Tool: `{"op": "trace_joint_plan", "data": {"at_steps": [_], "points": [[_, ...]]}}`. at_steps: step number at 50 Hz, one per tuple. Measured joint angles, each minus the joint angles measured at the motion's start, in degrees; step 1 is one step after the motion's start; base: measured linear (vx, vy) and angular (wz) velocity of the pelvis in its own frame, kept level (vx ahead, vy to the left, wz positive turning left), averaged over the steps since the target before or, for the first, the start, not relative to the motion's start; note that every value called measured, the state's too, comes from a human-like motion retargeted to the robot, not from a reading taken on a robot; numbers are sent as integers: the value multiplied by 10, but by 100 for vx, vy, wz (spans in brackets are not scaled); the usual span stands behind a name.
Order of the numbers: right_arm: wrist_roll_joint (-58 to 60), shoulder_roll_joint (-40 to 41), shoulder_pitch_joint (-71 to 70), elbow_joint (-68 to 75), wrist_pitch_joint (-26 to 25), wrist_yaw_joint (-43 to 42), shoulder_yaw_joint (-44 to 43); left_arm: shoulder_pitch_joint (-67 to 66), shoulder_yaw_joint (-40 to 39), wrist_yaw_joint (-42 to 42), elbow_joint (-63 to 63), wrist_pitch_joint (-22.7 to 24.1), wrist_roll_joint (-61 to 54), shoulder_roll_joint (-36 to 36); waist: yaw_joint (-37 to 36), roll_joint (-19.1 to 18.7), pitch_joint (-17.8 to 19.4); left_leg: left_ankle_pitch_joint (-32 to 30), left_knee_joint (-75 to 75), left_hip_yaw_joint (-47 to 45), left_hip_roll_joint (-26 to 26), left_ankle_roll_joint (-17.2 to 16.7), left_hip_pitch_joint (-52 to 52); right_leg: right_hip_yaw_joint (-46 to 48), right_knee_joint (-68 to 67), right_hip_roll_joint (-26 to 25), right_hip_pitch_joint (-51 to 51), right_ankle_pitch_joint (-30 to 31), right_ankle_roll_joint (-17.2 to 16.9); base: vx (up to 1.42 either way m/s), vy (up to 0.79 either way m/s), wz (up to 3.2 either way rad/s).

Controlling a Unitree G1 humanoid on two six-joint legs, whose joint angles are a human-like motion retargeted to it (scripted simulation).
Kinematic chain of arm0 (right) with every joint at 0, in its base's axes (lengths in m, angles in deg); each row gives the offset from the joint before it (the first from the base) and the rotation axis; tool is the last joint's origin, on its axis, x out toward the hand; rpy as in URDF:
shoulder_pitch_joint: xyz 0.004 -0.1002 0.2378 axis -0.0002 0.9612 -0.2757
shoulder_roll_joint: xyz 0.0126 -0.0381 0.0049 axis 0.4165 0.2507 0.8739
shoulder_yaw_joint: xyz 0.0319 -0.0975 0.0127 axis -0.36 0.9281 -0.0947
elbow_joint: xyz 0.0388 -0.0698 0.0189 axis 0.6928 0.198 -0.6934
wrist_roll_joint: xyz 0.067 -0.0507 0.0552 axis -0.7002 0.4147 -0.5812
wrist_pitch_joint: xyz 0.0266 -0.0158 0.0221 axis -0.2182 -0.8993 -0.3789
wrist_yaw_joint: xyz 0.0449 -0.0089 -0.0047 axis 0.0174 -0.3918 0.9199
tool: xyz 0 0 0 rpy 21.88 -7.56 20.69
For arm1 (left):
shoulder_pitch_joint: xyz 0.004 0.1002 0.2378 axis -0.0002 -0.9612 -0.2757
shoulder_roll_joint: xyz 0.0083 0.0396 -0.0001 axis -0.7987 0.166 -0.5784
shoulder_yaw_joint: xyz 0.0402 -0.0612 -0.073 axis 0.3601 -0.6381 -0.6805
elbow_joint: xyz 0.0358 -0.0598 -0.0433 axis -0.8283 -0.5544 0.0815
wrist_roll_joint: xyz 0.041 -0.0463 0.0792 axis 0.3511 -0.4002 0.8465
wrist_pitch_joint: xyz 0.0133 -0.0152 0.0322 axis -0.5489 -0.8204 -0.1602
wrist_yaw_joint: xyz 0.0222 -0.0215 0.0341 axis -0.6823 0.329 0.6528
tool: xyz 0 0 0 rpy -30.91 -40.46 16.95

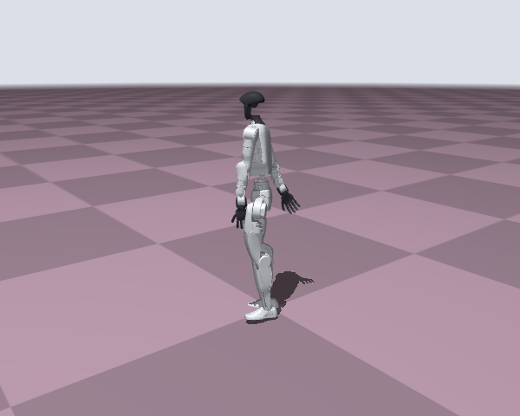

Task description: Upper body actions

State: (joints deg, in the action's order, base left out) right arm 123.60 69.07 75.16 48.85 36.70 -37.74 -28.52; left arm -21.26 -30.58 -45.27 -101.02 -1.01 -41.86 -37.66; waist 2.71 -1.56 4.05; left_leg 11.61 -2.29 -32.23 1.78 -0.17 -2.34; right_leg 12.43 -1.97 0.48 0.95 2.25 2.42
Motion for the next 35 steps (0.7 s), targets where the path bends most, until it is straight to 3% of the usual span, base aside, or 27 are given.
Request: {"op": "trace_joint_plan", "data": {"at_steps": [3,5,8,10,12,15,17,19,24,27,32,35], "points": [[-79,0,-30,30,2,-35,17,-17,-16,21,25,4,8,-13,-3,-4,0,10,-48,-8,24,-16,17,4,-3,0,4,-3,8,13,-17,9],[-119,7,-69,34,9,-52,30,-50,-12,47,41,11,-6,-29,-10,1,5,-9,-124,-4,37,-9,48,-7,-10,8,8,-5,13,9,-19,-36],[-172,36,-154,9,19,-52,49,-105,-19,38,12,-12,13,-53,-35,19,32,-119,-377,38,96,22,154,-17,-16,32,0,-3,17,5,-19,-39],[-204,60,-235,-11,27,-51,62,-152,-35,0,-22,-38,44,-63,-81,35,66,-154,-573,121,92,48,265,-47,-16,40,-16,6,22,2,-30,-113],[-211,99,-336,-61,-2,-50,39,-202,-48,-49,-60,-52,75,-69,-119,31,87,-112,-749,133,165,33,364,-59,-15,20,-20,15,37,3,-28,-111],[-226,153,-482,-189,-14,3,28,-283,-53,-108,-76,-67,133,-70,-199,18,133,-53,-946,140,281,82,523,-102,-16,-15,-35,26,62,-8,-24,-155],[-222,147,-565,-270,16,80,55,-336,-63,-132,-76,-69,203,-73,-242,32,174,-19,-992,115,295,112,597,-131,-24,5,-54,24,67,-4,-10,-139],[-196,120,-633,-331,52,113,88,-375,-71,-137,-76,-76,252,-82,-278,54,204,2,-991,77,273,125,657,-147,-38,38,-60,16,69,1,1,-78],[-191,61,-727,-377,90,0,143,-422,-120,-146,-76,-93,253,-122,-341,101,244,35,-968,3,263,109,696,-152,-85,96,-62,-19,78,12,-8,-9],[-217,66,-735,-378,109,0,131,-403,-150,-131,-76,-107,193,-129,-341,100,237,24,-964,7,267,95,661,-128,-83,90,-71,-31,80,8,-13,64],[-194,110,-659,-354,127,35,122,-371,-154,-123,-76,-81,163,-114,-288,98,135,-4,-910,27,262,65,542,-87,-42,68,-58,-25,68,9,8,98],[-106,121,-570,-338,158,50,110,-322,-151,-106,-76,-50,164,-108,-230,80,73,-52,-795,62,208,36,459,-32,-29,40,-48,-32,63,4,7,164]]}}
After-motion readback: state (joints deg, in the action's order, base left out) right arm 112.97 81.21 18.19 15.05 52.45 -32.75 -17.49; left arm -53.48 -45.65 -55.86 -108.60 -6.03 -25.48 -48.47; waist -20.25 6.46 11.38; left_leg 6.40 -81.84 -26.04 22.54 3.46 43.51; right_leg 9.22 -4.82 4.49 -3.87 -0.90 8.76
